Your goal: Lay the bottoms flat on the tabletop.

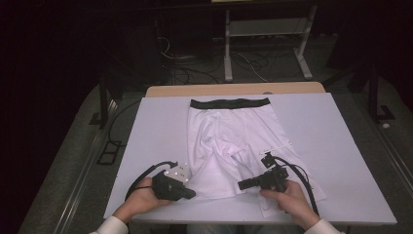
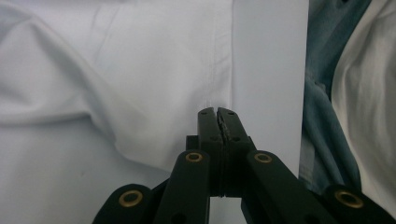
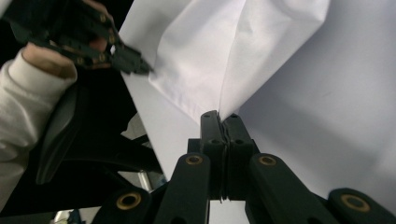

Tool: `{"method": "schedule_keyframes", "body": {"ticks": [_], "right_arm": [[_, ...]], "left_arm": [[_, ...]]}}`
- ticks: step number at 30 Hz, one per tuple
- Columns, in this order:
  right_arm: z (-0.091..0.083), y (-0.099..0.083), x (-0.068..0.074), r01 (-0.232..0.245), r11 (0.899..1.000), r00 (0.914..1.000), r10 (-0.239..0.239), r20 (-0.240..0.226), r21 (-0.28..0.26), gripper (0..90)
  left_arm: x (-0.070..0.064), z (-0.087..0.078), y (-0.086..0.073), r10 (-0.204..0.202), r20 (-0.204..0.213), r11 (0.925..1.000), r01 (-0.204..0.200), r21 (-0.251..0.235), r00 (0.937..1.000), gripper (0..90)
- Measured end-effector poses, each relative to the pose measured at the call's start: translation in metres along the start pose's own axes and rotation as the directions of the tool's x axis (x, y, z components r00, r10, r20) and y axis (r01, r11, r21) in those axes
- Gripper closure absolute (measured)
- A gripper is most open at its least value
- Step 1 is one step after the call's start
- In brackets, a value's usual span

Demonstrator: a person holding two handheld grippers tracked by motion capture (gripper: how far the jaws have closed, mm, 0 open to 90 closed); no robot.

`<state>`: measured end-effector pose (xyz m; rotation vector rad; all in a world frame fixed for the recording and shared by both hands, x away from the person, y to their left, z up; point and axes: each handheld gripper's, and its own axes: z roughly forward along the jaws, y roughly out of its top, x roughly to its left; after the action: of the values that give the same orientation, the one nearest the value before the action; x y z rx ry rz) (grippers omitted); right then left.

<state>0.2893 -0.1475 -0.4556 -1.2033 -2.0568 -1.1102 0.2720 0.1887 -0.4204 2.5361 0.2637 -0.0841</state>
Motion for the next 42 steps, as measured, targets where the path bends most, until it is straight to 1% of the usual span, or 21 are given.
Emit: {"method": "schedule_keyframes", "body": {"ticks": [1,5,6,9,13,17,21,23,25,26,27,31,34,35,38,42], "right_arm": [[0.004,-0.002,0.002,-0.006,1.0,1.0,0.006,-0.005,0.01,87.5],[0.018,-0.007,0.008,0.0,0.999,0.9997,0.001,-0.024,0.048,87.5],[0.021,-0.007,0.01,-0.002,0.998,0.9996,0.004,-0.028,0.058,87.5],[0.028,-0.005,0.013,0.004,0.998,0.9994,-0.001,-0.035,0.068,87.5],[0.035,-0.002,0.019,0.011,0.997,0.9988,-0.007,-0.048,0.079,87.5],[0.041,0.001,0.027,0.025,0.995,0.9976,-0.019,-0.067,0.093,87.5],[0.049,0.003,0.035,0.043,0.993,0.9958,-0.034,-0.085,0.112,87.5],[0.052,0.004,0.037,0.048,0.991,0.9955,-0.037,-0.087,0.123,87.5],[0.057,0.003,0.039,0.049,0.99,0.9952,-0.037,-0.091,0.134,87.5],[0.059,0.003,0.039,0.052,0.989,0.995,-0.04,-0.091,0.14,87.4],[0.061,0.003,0.04,0.051,0.988,0.9953,-0.038,-0.089,0.145,87.5],[0.07,0.002,0.04,0.061,0.984,0.9953,-0.047,-0.085,0.169,87.5],[0.075,0.001,0.04,0.062,0.981,0.9957,-0.048,-0.08,0.185,87.4],[0.077,0.001,0.04,0.063,0.98,0.9957,-0.048,-0.079,0.191,87.4],[0.08,0.0,0.04,0.064,0.978,0.9959,-0.05,-0.075,0.198,87.4],[0.084,-0.002,0.041,0.07,0.974,0.9956,-0.054,-0.076,0.216,87.4]], "left_arm": [[0.001,-0.004,-0.001,0.001,0.002,0.9998,-0.001,0.018,1.0,88.8],[0.004,-0.018,-0.001,0.025,-0.009,0.9977,-0.025,0.063,0.9996,88.8],[0.005,-0.023,-0.001,0.025,-0.015,0.9971,-0.024,0.073,0.9996,88.8],[0.008,-0.036,0.0,0.023,-0.037,0.9954,-0.019,0.094,0.999,88.8],[0.01,-0.054,0.001,0.027,-0.054,0.9946,-0.021,0.101,0.9982,88.8],[0.008,-0.07,0.001,0.026,-0.068,0.9942,-0.018,0.106,0.9973,88.8],[0.006,-0.08,-0.002,0.024,-0.07,0.9951,-0.017,0.097,0.9973,88.8],[0.006,-0.08,-0.005,0.02,-0.056,0.9942,-0.014,0.106,0.9982,88.8],[0.005,-0.076,-0.01,0.018,-0.051,0.991,-0.011,0.133,0.9985,88.8],[0.005,-0.074,-0.013,0.011,-0.041,0.9897,-0.005,0.143,0.9991,88.8],[0.005,-0.072,-0.016,0.012,-0.041,0.9885,-0.006,0.151,0.9991,88.7],[0.008,-0.063,-0.028,-0.015,-0.034,0.9873,0.021,0.157,0.9993,88.8],[0.012,-0.056,-0.035,-0.03,-0.03,0.9851,0.035,0.169,0.9991,88.7],[0.013,-0.053,-0.037,-0.041,-0.027,0.9852,0.045,0.166,0.9988,88.7],[0.015,-0.049,-0.042,-0.051,-0.019,0.9845,0.053,0.167,0.9985,88.6],[0.015,-0.045,-0.045,-0.053,-0.004,0.9833,0.053,0.174,0.9986,88.6]]}}
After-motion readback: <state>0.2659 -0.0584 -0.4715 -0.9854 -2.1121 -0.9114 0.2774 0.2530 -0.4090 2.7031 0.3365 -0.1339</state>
